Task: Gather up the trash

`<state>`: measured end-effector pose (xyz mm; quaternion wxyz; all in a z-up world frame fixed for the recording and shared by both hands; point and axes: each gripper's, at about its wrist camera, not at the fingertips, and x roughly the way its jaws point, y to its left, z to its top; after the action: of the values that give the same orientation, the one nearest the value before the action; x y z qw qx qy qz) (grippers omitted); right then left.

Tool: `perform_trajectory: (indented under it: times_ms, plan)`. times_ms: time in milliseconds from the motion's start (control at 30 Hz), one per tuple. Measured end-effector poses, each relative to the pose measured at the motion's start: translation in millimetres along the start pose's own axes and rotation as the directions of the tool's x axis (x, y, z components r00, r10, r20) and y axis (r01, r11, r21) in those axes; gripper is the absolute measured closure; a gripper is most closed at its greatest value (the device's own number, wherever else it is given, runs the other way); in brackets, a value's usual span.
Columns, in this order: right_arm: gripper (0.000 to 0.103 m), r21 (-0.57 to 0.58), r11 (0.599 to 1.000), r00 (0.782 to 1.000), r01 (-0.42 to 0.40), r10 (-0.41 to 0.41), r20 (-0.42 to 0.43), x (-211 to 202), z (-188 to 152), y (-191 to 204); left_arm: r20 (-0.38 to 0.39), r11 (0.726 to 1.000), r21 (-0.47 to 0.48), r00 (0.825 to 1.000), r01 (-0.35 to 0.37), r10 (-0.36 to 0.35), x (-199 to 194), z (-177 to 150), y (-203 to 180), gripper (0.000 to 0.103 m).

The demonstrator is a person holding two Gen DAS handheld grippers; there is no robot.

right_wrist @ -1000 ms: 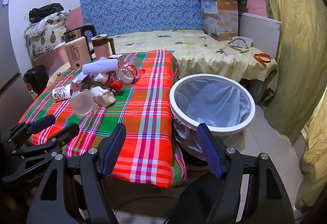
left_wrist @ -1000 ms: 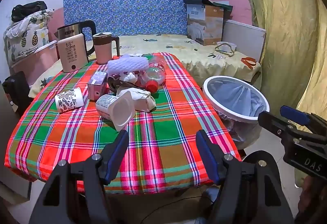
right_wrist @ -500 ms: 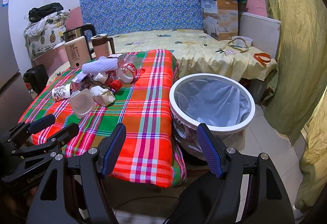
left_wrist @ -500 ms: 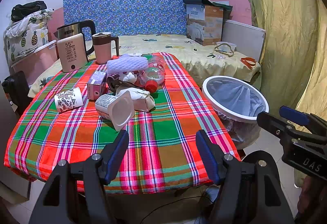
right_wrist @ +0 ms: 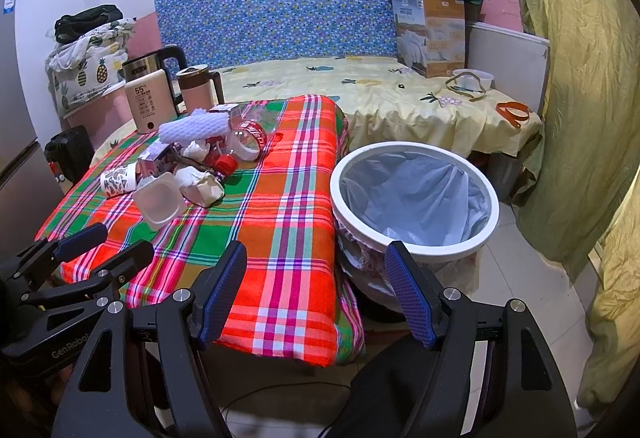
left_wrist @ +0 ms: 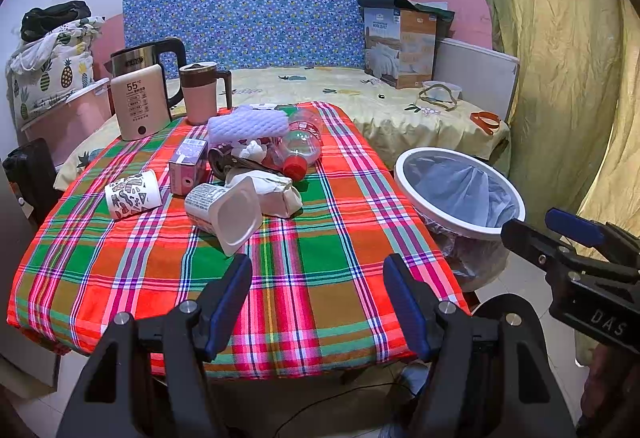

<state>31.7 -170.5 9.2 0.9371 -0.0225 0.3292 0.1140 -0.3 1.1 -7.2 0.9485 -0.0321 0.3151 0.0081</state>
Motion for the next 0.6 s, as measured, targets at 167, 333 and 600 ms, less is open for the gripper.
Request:
perform_trajectory:
  times_ms: [167, 333, 600]
  plan:
    - [0.03, 0.001, 1.0, 1.0, 0.0, 0.0, -0.001, -0.2, -0.4, 0.9, 0.0, 1.0, -0.001, 1.0, 0.0, 0.0, 0.5, -0.6, 0.2, 0.033]
    - [0.03, 0.001, 1.0, 1.0, 0.002, -0.002, 0.001, -0.4, -0.4, 0.8, -0.002, 1.0, -0.001, 1.0, 0.001, -0.001, 1.6, -1.8, -1.9, 0.033]
    - [0.03, 0.001, 1.0, 1.0, 0.002, -0.002, -0.001, -0.3, -0.4, 1.4, -0.002, 1.0, -0.002, 1.0, 0.002, -0.002, 1.0, -0.8, -1.4, 0.033]
